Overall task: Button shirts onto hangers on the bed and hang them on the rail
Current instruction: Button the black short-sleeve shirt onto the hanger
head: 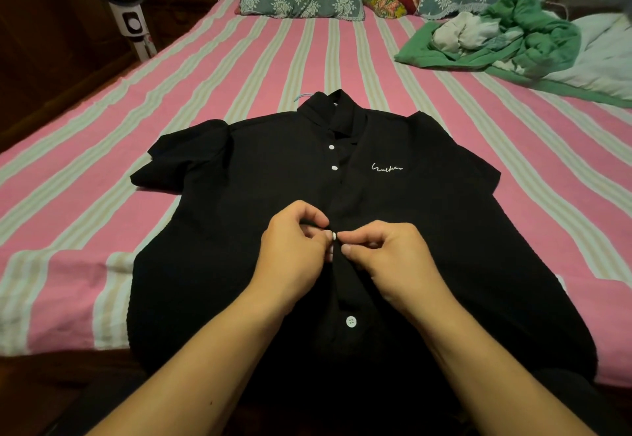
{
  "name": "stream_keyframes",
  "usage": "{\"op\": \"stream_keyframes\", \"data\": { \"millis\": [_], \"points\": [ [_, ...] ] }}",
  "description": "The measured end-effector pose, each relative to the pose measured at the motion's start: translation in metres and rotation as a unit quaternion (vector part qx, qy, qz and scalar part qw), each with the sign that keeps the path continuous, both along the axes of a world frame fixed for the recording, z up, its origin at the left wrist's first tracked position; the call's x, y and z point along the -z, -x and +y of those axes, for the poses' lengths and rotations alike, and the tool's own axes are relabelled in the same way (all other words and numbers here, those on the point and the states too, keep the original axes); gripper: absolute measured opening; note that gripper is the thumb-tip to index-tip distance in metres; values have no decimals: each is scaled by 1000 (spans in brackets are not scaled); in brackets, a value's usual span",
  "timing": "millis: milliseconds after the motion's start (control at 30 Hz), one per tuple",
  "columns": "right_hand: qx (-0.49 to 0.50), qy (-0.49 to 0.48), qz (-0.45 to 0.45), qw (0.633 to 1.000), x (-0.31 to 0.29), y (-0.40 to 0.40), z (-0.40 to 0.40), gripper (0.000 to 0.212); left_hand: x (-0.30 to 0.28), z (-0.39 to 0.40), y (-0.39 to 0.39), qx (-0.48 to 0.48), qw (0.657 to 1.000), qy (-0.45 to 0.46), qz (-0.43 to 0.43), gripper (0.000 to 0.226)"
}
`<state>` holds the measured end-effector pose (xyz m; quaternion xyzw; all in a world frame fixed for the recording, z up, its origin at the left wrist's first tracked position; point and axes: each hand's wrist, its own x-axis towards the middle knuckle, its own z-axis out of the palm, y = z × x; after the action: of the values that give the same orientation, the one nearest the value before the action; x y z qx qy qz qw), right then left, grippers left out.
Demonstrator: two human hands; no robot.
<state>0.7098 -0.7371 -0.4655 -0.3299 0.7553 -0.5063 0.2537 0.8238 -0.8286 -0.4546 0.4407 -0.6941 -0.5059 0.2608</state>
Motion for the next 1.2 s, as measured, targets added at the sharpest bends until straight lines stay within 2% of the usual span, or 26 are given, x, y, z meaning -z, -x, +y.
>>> {"op": "stream_keyframes", "data": {
  "millis": [167, 267, 333, 500, 633, 767, 800, 833, 900, 933, 967, 1033, 1067, 1100, 1133, 1200],
  "points": [
    [-7, -27, 213, 977, 11, -1, -2, 13, 2, 0, 0, 12, 1000, 6, -9, 16],
    [-29, -37, 279, 959, 13, -1, 0, 11, 5, -2, -1, 12, 1000, 13, -15, 17],
    [-37, -44, 258, 964, 10, 1, 1, 10, 5, -2, 0, 10, 999, 31, -19, 17],
    [-5, -66, 120, 991, 0, 11, -4, 8, 4, 4, 4, 26, 991, 121, -42, 21],
    [-33, -96, 84, 991, -6, 13, -4, 13, 2, 5, 2, 55, 984, 157, -60, 21],
    [-67, -140, -65, 986, -21, 17, -2, 14, 2, 7, 2, 109, 969, 177, -137, 16],
    [-79, -168, -62, 981, -22, 17, -3, 14, 3, 5, 2, 134, 961, 173, -169, 13],
    [-91, -212, -18, 973, -21, 18, -6, 14, 4, 2, 3, 157, 950, 171, -209, 11],
    [-84, -305, 153, 936, -18, 22, -8, 15, 3, -6, 2, 176, 923, 176, -294, 18],
    [-48, -316, 229, 919, -18, 25, -7, 16, 3, -12, 1, 175, 915, 169, -321, 25],
    [-2, -287, 266, 920, -24, 28, -6, 18, 1, -17, -1, 168, 919, 147, -324, 27],
    [65, -159, 270, 948, -39, 36, -10, 18, -5, -26, -4, 132, 942, 111, -289, 14],
    [63, -110, 256, 958, -43, 40, -21, 17, -7, -31, -3, 107, 949, 119, -271, 6],
    [30, -97, 241, 965, -45, 42, -35, 15, -8, -35, 0, 78, 954, 137, -256, 9],
    [-20, -125, 235, 964, -42, 40, -51, 20, -9, -38, 3, 43, 960, 151, -231, 16],
    [-104, -258, 245, 929, -26, 34, -75, 51, -7, -45, 12, -3, 982, 118, -145, 26]
  ]
}}
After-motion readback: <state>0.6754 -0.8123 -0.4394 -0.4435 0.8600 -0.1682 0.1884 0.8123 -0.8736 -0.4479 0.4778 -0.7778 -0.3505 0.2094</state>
